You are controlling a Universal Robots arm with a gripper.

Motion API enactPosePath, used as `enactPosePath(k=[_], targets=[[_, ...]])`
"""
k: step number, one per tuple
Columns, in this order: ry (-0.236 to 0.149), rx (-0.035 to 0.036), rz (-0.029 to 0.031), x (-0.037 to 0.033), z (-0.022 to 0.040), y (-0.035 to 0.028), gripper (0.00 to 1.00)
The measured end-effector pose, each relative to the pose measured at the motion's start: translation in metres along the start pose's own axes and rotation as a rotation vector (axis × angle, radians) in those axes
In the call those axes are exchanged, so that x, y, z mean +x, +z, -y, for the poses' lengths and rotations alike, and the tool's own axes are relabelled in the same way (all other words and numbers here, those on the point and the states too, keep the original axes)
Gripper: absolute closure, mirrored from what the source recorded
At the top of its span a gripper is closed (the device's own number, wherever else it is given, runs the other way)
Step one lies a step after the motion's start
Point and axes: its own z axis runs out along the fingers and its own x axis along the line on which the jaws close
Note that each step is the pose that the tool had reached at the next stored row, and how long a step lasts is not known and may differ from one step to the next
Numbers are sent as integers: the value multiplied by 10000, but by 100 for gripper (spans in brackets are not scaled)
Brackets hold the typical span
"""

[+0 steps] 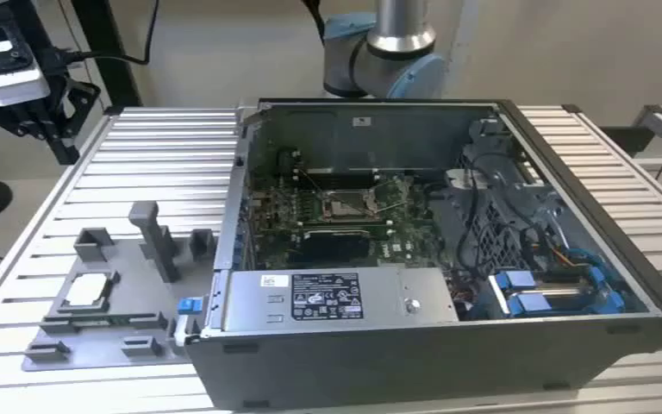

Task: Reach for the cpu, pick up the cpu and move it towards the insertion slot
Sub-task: 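Reach for the cpu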

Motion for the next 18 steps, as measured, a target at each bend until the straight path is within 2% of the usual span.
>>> enactPosePath(k=[13,15,18], targets=[[0,1,-1,11,4,0,100],[1,0,-1,22,26,-1,100],[0,0,0,29,94,-3,100]])
